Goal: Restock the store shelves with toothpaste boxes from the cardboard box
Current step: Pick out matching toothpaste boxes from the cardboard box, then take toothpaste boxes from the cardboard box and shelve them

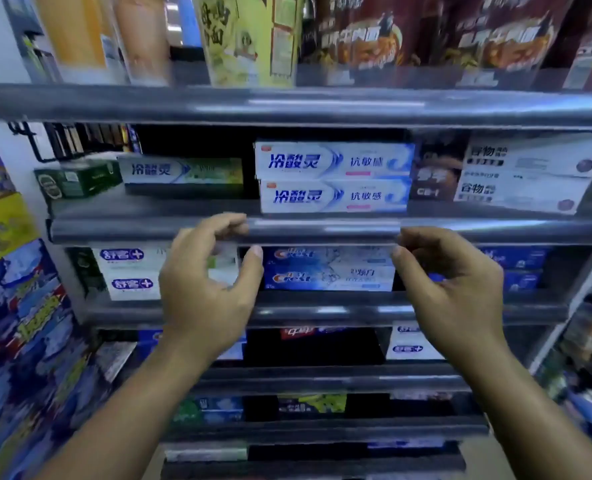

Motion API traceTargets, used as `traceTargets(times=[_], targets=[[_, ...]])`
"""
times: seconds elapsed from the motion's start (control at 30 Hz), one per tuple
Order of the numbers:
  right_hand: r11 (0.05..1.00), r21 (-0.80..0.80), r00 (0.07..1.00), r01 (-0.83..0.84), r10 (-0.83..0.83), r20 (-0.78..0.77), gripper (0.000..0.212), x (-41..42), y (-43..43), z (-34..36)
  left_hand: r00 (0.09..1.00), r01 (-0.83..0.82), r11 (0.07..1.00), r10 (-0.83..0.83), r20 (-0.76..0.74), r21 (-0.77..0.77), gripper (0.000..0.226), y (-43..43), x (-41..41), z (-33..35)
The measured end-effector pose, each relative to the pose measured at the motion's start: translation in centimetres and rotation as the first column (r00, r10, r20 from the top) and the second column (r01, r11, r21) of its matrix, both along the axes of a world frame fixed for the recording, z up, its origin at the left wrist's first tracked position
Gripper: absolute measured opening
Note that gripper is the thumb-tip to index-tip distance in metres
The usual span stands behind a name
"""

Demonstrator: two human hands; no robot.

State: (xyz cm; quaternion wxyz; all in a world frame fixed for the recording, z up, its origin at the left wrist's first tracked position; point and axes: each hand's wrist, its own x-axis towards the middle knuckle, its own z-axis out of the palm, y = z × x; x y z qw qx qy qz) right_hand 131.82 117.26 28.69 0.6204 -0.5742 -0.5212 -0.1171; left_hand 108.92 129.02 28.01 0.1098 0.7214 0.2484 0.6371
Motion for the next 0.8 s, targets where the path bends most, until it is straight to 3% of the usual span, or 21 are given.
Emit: traceTargets(times=[0.13, 0.23, 0.33, 0.43, 0.5, 0.63, 0.67, 0.8], targets=[[0.986, -0.142, 0.987, -0.085, 0.064, -0.145, 0.011, -1.7, -2.2, -8.8, 0.989, 0.083, 0.992, -0.094, -0.117, -0.096, 0.019, -2.6, -1.1, -10.9], [0.932, -0.322, 0.951, -0.165, 0.064, -0.303, 0.019, -2.2, -3.7, -17.4, 0.951, 0.091, 0.908, -0.201, -0.235, -0.409, 0.023, -5.5, -2.1, -20.2], [0.814, -0.527, 0.904, -0.245, -0.005, -0.428, 0.028, -2.2, -5.8, -26.9, 0.915, 0.028, 0.653, -0.322, -0.243, -0.757, 0.024, -8.9, -3.0, -29.8], [0.633, -0.711, 0.875, -0.304, -0.110, -0.472, 0.036, -2.0, -8.0, -37.0, 0.867, -0.104, 0.369, -0.422, -0.266, -0.924, 0.019, -12.7, -3.7, -39.8], [0.483, -0.802, 0.853, -0.351, -0.190, -0.487, 0.035, -1.8, -9.6, -44.1, 0.837, -0.196, 0.215, -0.471, -0.278, -0.957, 0.016, -15.0, -3.9, -46.3], [0.162, -0.884, 0.855, -0.439, -0.228, -0.466, 0.003, -1.8, -12.5, -58.0, 0.738, -0.377, 0.037, -0.591, -0.325, -0.925, 0.021, -17.9, -2.3, -59.2], [0.089, -0.896, 0.866, -0.435, -0.232, -0.444, 0.004, -1.8, -13.2, -61.4, 0.707, -0.420, -0.010, -0.631, -0.320, -0.907, 0.023, -18.4, -1.5, -62.6], [-0.041, -0.871, 0.834, -0.490, -0.315, -0.454, 0.015, -1.1, -15.7, -73.3, 0.611, -0.550, -0.062, -0.710, -0.350, -0.833, 0.024, -18.8, 2.4, -76.1]])
